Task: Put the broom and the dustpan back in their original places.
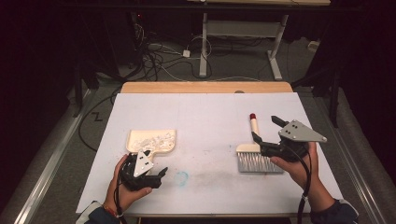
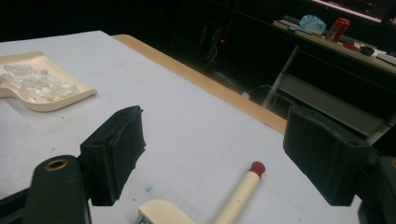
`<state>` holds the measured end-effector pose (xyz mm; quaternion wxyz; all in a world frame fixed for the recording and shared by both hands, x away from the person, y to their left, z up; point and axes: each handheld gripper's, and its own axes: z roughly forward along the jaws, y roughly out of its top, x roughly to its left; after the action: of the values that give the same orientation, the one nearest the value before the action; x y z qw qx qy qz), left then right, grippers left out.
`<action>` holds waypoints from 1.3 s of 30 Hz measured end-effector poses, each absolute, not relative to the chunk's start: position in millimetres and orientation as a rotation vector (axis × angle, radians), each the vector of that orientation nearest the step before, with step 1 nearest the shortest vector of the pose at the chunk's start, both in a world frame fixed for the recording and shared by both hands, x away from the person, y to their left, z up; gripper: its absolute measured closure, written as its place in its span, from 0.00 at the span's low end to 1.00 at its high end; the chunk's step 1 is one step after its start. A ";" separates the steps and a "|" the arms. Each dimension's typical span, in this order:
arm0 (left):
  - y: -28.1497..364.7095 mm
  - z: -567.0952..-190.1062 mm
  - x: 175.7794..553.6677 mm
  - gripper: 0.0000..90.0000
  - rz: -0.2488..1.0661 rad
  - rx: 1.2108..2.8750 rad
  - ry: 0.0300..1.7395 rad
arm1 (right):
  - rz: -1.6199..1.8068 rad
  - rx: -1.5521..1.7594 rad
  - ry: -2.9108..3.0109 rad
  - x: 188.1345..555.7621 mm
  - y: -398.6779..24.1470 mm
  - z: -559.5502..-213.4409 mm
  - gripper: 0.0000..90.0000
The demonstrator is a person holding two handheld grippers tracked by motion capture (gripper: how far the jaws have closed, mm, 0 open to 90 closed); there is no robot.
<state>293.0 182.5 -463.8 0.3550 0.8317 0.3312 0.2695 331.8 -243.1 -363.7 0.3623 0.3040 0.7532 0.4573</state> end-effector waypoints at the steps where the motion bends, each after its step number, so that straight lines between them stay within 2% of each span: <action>1: 182.3 -463.8 293.1 0.19 0.697 2.150 0.856 | 1.175 0.781 1.943 330.9 -244.1 -364.2 0.23; 18: 181.4 -464.0 292.9 0.19 0.694 2.155 0.850 | 1.158 0.777 1.953 315.1 -267.4 -372.9 0.23; 39: 178.7 -464.0 292.6 0.19 0.692 2.154 0.842 | 1.098 0.798 1.975 300.0 -300.1 -399.8 0.23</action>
<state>292.6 178.7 -464.0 0.3557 0.8339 0.3261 0.2677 300.0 -300.1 -399.8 0.3638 0.3102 0.7676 0.4268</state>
